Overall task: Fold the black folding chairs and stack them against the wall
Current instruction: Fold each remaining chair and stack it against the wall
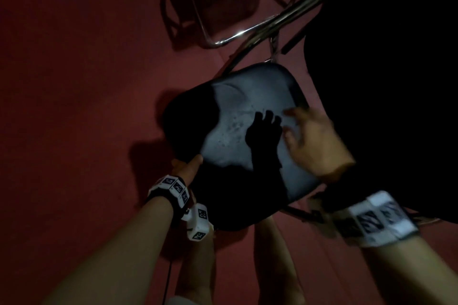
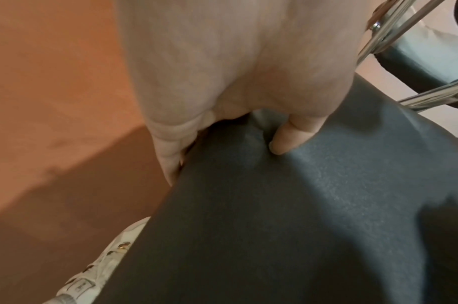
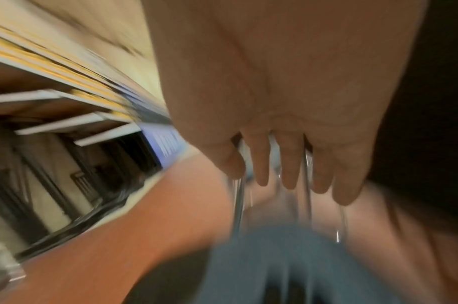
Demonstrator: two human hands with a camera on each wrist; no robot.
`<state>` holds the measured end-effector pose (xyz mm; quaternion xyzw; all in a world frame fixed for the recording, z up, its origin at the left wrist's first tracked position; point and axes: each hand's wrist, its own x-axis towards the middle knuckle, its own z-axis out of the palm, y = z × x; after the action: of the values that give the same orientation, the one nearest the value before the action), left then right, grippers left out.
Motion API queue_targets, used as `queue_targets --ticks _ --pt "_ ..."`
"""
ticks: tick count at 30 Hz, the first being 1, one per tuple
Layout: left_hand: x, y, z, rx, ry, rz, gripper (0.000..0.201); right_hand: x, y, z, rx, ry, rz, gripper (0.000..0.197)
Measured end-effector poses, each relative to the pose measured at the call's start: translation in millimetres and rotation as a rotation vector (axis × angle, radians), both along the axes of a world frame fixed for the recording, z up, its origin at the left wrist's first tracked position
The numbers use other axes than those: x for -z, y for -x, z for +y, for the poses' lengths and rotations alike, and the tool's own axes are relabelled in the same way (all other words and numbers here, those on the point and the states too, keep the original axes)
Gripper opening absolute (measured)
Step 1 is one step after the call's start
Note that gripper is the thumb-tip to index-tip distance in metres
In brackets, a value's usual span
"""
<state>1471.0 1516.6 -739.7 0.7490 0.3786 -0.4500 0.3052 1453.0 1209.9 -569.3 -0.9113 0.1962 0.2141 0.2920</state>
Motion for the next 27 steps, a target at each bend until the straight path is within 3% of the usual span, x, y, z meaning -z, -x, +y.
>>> queue_targets --ticks 2,4,10,17,22,24,26,27 --pt "2 0 -1 0.015 -0.009 -0.018 0.102 -41 -16 -28 0.032 0.125 -0.178 0.045" --pt "3 -1 -7 0.018 -0.017 -0.033 0.091 -73 -26 -51 0.05 0.209 -0.247 0.04" --pt "-1 1 -11 0.048 -0.06 -0.007 0.085 -85 -27 -64 0.064 0.227 -0.228 0.048" --pt "-4 -6 -13 0.075 -0.084 0.053 0.111 -68 -10 -58 0.112 0.202 -0.183 0.053" --pt "-18 -4 -23 0.102 -0.104 0.07 0.107 -128 0 -78 0.07 0.309 -0.419 0.046" --pt "-15 -5 -19 0.086 -0.103 0.065 0.122 -152 3 -91 0.1 0.368 -0.46 0.044" --pt "7 0 2 0.072 -0.107 0.043 0.138 -160 3 -93 0.093 0.413 -0.459 0.041" --pt "44 7 19 0.072 -0.115 0.042 0.14 -167 2 -94 0.093 0.449 -0.471 0.04"
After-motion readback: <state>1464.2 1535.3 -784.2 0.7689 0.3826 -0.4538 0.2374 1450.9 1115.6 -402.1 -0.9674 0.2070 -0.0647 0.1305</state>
